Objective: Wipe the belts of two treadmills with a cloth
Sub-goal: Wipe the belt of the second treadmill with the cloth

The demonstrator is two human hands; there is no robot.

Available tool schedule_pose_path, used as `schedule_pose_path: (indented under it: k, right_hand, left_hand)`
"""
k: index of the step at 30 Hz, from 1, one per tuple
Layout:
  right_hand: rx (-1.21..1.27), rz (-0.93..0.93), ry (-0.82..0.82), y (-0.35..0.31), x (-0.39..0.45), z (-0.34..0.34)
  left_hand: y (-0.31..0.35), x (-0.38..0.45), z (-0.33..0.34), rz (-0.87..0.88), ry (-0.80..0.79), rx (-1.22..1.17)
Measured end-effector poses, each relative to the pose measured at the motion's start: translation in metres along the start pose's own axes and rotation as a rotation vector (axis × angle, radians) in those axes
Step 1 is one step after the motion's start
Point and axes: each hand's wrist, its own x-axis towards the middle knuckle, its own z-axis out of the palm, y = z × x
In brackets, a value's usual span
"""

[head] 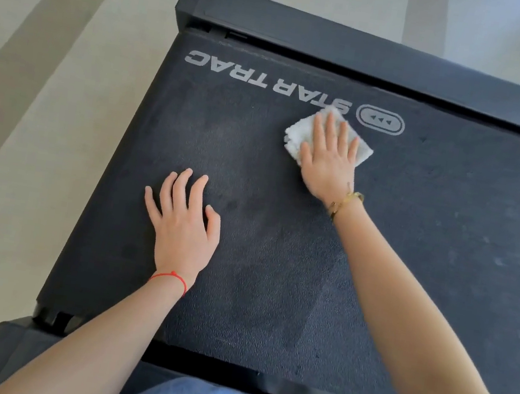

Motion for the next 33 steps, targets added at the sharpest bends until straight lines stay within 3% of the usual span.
schedule_pose_path:
  k: [6, 9, 12, 16, 18, 20, 25, 29, 31, 33]
  right_hand:
    - [-0.047, -0.315, -0.014, -0.016, -0.111, 0.024]
    - [-0.040, -0.379, -0.046, 0.005, -0.113, 0.021]
    - [-0.042, -0.247, -0.006, 0.031, -0.072, 0.009]
    - [-0.008, 0.114, 0.049, 0.071, 0.012, -0.019]
    - [0.045, 0.267, 0.028, 0.067, 0.045, -0.027]
    - [0.068, 0.306, 0.012, 0.042, 0.062, -0.025]
    - [0.007, -0.042, -0.008, -0.029, 0.044, -0.002]
    - [-0.005, -0.277, -0.036, -0.024, 0.000, 0.007]
    - [-0.026, -0.313, -0.026, 0.002, -0.007, 0.005]
    - [-0.025, -0.189, 0.014, 0.032, 0.007, -0.005]
  left_hand:
    - [-0.002, -0.003, 0.005, 0.009, 0.029, 0.019]
    - [-0.004, -0.003, 0.005, 0.013, 0.033, 0.020]
    - [-0.003, -0.002, 0.005, 0.013, 0.024, 0.018]
    - [-0.004, -0.002, 0.007, 0.021, 0.034, 0.016]
    - [-0.004, -0.002, 0.007, 0.018, 0.036, 0.024]
    - [-0.004, -0.001, 0.007, 0.016, 0.035, 0.030]
    - [-0.002, -0.001, 0.005, 0.016, 0.043, 0.027]
    - [-0.002, -0.002, 0.005, 0.021, 0.042, 0.036]
    - [-0.003, -0.001, 0.006, 0.016, 0.037, 0.031]
    - [-0.003, -0.001, 0.007, 0.009, 0.032, 0.031]
